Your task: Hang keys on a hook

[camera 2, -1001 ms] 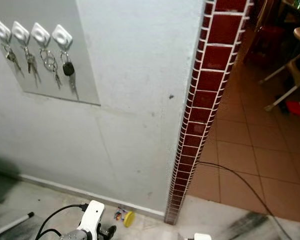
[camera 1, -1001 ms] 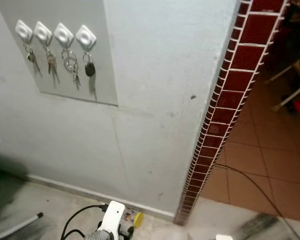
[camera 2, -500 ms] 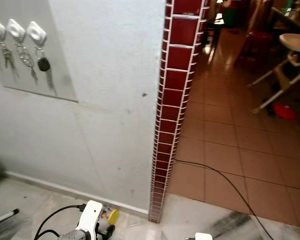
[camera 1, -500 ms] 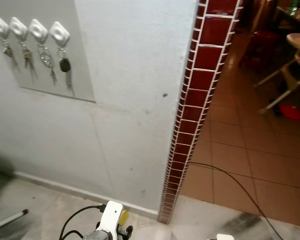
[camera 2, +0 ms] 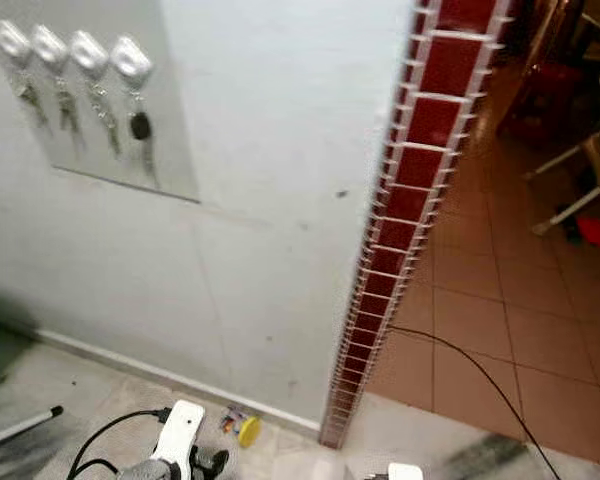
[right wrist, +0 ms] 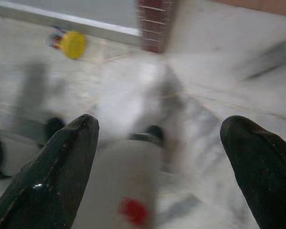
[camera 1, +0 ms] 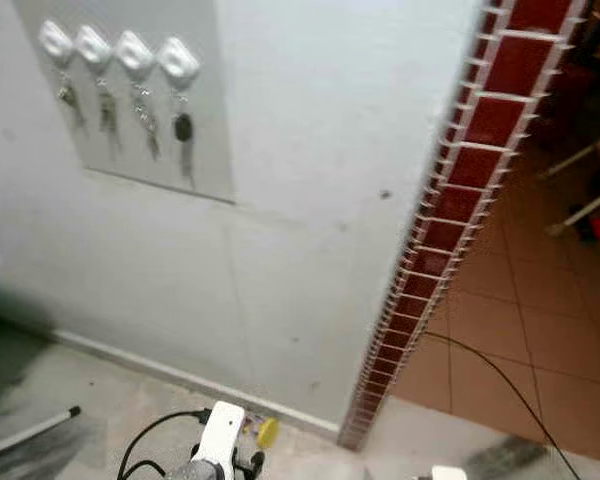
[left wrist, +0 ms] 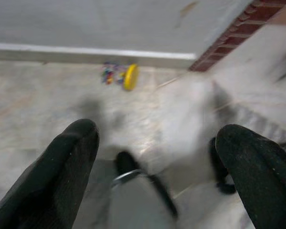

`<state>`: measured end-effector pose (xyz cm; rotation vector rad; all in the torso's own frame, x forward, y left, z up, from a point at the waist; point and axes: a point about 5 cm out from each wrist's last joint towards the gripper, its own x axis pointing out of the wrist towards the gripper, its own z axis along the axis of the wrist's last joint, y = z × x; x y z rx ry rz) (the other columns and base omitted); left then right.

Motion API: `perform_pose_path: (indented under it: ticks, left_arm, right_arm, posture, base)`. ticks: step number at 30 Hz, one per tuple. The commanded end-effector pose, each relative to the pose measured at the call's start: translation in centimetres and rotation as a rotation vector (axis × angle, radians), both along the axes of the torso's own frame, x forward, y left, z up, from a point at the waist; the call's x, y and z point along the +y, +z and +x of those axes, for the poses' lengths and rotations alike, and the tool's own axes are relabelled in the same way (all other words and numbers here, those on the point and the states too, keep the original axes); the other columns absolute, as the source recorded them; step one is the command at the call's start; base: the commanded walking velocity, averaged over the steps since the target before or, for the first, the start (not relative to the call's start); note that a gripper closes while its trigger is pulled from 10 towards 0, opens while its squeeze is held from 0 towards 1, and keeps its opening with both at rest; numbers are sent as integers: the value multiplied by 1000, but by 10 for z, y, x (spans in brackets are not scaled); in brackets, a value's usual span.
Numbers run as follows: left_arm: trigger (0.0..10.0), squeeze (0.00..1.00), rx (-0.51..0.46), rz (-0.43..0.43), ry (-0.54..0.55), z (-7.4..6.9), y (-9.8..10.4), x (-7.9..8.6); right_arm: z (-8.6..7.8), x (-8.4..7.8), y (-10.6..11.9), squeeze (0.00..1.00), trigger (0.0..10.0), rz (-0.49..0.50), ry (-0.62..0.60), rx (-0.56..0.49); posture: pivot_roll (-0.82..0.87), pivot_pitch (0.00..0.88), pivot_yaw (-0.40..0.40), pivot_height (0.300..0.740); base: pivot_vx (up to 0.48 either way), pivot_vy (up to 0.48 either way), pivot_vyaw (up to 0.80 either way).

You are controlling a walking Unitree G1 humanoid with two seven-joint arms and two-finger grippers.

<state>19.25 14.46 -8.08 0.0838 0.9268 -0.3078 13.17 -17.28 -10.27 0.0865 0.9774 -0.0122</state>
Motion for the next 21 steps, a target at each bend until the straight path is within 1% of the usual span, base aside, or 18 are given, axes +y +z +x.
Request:
perform_pose_path:
  ticks: [1, 13, 20, 21]
  left_arm:
    - [10000, 0, -4, -1, -16, 3, 1, -4]
    - [10000, 0, 9, 3, -20, 0, 0, -3]
    - [10000, 0, 19, 6, -13, -1, -1, -3]
    - [10000, 0, 21, 7, -13, -1, -1, -2]
  right_arm:
    - [-7, -4, -2, 0, 10000, -13, -8, 22]
    - [-8, -4, -3, 0, 10000, -8, -18, 30]
    - [-8, -4, -3, 0, 10000, -4, -27, 29]
    - [-7, -4, -2, 0, 10000, -2, -25, 26]
  posture:
    - [-136, 0, -19, 740]
    - [-136, 0, -19, 740]
    - [-137, 0, -17, 740]
    - [-137, 0, -17, 740]
  base:
    - [0, 0, 0]
    - [0, 0, 0]
    - [0, 0, -631]
    - [0, 0, 0]
